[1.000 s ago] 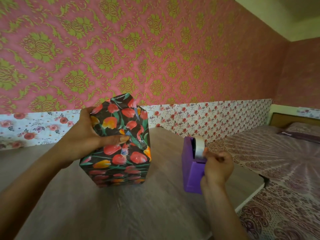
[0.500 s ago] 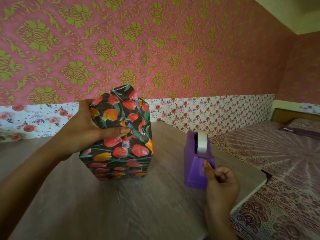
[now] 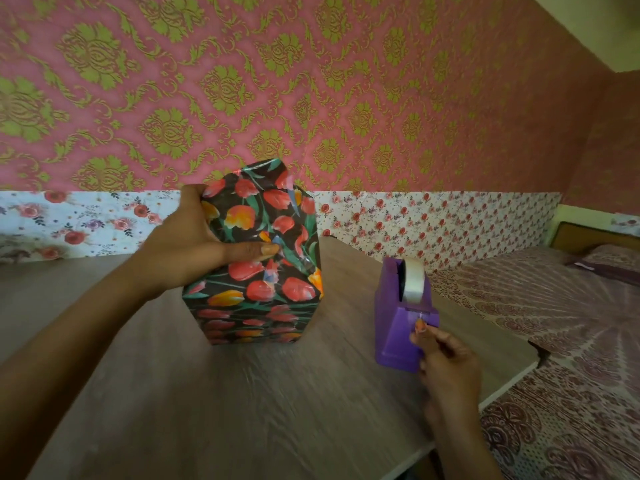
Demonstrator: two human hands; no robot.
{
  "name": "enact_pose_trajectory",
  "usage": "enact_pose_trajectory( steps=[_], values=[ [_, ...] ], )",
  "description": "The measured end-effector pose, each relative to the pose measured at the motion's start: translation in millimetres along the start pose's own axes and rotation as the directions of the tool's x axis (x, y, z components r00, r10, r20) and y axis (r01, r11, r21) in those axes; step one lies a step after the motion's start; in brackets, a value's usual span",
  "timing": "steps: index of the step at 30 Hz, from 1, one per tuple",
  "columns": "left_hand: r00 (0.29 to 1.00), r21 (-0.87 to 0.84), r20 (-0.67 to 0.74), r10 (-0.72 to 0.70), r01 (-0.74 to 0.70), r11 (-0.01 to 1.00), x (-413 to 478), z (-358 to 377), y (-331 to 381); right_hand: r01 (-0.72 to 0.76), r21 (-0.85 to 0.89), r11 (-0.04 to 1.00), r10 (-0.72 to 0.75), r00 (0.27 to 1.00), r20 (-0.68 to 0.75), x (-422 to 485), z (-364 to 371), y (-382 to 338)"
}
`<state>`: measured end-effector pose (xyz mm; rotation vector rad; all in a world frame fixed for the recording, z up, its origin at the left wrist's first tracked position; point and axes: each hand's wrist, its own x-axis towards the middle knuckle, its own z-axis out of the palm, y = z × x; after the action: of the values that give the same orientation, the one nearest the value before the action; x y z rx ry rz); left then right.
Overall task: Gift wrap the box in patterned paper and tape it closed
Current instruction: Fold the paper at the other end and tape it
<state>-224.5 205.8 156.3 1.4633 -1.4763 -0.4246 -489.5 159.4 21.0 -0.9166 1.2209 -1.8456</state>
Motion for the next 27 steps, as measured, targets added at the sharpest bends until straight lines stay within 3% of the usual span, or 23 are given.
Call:
enact_pose_trajectory(
  steps=[5, 14, 18, 23, 27],
  values=[
    [0.998, 0.067, 0.023, 0.065, -0.066, 0.996, 3, -2, -7, 0.139, -0.098, 0.985, -0.146, 0.987, -0.068, 10, 3, 21],
    [0.996, 0.128, 0.005, 0.086, -0.086, 0.988, 2, -6, -9, 0.098, -0.091, 0.991, -0.101, 0.994, -0.035, 19, 1, 30],
    [0.996, 0.122, 0.016, 0.093, -0.094, 0.988, 3, -6, -12, 0.159, -0.134, 0.978, -0.167, 0.984, -0.056, 15, 7, 31],
    [0.995, 0.109, 0.030, 0.097, -0.099, 0.989, 3, -6, -11, 0.205, -0.220, 0.954, -0.197, 0.979, 0.061, -2, -1, 25],
    [0.995, 0.102, 0.034, 0.097, -0.100, 0.990, 4, -5, -12, 0.317, -0.068, 0.946, -0.292, 0.923, 0.250, -36, 8, -2]
  ],
)
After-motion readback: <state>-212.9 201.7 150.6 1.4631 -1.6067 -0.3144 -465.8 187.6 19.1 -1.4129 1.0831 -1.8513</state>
